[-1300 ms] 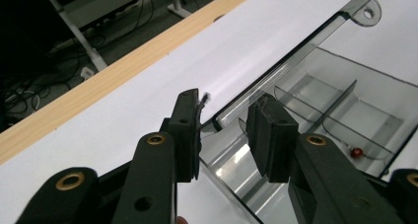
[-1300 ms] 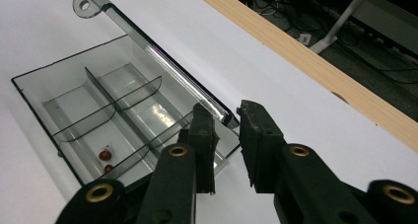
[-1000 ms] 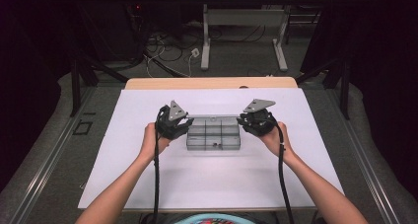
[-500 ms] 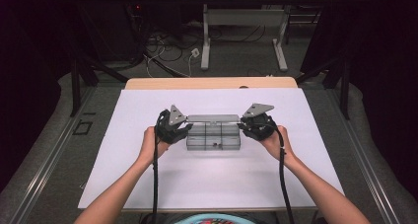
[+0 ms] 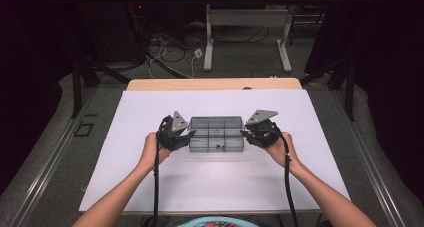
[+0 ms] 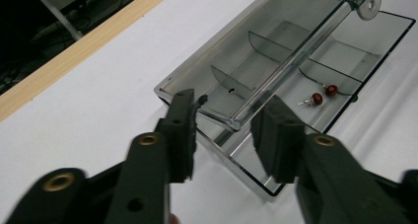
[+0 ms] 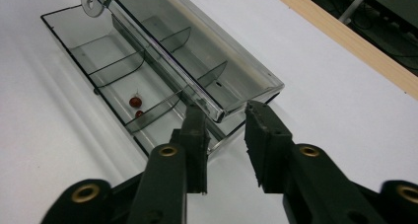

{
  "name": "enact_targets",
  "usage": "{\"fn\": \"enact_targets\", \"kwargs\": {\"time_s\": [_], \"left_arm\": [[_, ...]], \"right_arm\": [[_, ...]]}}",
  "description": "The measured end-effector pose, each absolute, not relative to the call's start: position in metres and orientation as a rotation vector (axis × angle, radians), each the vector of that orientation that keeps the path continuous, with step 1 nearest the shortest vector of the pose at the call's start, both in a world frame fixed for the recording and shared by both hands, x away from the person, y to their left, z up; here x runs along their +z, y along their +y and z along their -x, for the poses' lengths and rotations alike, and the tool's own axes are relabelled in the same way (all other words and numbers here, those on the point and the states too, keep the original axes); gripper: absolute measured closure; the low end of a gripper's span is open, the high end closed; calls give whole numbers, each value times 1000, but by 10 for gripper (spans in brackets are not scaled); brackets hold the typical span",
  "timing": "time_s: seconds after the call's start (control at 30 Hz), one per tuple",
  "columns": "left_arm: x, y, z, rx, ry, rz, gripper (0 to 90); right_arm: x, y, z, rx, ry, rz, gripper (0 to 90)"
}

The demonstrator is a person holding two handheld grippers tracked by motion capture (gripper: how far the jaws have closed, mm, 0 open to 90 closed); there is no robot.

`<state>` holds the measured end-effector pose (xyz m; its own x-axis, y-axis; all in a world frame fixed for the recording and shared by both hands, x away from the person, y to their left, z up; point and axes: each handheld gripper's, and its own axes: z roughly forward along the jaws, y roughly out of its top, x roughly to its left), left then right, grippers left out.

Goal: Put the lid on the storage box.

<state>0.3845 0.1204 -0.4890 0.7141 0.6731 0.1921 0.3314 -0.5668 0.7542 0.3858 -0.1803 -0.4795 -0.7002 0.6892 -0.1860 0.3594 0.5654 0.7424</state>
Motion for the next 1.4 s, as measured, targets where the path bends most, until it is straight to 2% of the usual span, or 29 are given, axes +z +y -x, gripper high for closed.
{"fn": "enact_targets", "kwargs": {"time_s": [0.13,0.23,0.43,0.7,0.97,1.4], "left_arm": [[-489,125,-379,556,785,-2233,318],[-491,131,-372,539,807,-2237,168],[-493,141,-358,514,832,-2244,93],[-489,150,-344,506,838,-2248,37],[-490,157,-325,507,841,-2264,1],[-498,174,-302,517,866,-2250,0]], "right_arm": [[-480,-183,-381,989,2367,-881,396],[-482,-188,-375,1014,2386,-899,276],[-485,-198,-365,1049,2443,-948,159],[-485,-204,-350,1065,2482,-957,94],[-486,-213,-333,1062,2499,-961,48],[-498,-234,-309,1037,2497,-1010,10]]}}
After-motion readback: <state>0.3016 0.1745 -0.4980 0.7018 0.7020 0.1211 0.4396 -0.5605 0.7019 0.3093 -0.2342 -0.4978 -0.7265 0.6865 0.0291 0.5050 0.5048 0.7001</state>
